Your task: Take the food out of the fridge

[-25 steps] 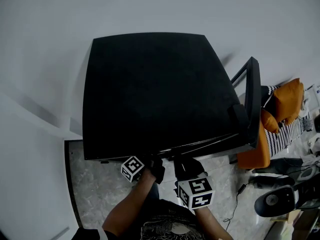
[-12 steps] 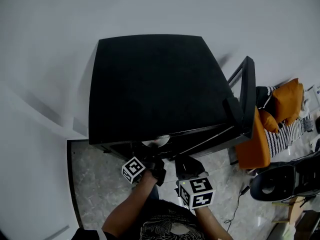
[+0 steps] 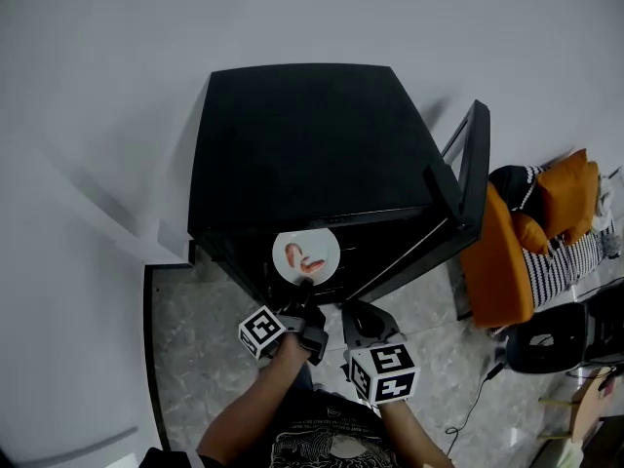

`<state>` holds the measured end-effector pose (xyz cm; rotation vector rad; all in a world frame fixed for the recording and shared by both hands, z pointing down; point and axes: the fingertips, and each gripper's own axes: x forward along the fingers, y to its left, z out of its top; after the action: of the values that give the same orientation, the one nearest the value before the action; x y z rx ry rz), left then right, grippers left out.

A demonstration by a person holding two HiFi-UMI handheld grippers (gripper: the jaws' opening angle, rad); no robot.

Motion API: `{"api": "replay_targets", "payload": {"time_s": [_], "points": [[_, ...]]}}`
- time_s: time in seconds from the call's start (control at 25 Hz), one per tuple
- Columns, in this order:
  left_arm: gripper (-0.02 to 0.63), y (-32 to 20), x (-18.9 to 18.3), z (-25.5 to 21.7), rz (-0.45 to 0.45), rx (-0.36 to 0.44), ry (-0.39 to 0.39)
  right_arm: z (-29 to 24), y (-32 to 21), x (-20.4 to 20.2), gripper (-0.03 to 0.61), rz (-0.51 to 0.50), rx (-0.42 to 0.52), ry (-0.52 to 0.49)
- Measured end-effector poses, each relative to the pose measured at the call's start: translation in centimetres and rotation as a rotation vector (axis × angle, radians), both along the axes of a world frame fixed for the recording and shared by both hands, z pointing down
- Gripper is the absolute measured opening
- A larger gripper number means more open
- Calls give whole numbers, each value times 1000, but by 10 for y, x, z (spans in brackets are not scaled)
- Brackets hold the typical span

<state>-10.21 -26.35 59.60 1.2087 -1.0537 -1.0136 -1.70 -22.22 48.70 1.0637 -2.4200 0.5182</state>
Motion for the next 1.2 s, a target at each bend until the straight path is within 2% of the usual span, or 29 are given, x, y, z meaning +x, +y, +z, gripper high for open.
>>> {"api": "replay_targets", "payload": {"time_s": [0.56,0.72,1.2], "points": [[23,66,16,-62,-14,96,-30,-13,55,13,21,-21,28,-66],[23,87,23,-81,-27,143,3,-15,73,17,21,-28,35,-82],[23,148,44,-113,-57,158,-6,-26,117,30,21,-62,70,-121]]}}
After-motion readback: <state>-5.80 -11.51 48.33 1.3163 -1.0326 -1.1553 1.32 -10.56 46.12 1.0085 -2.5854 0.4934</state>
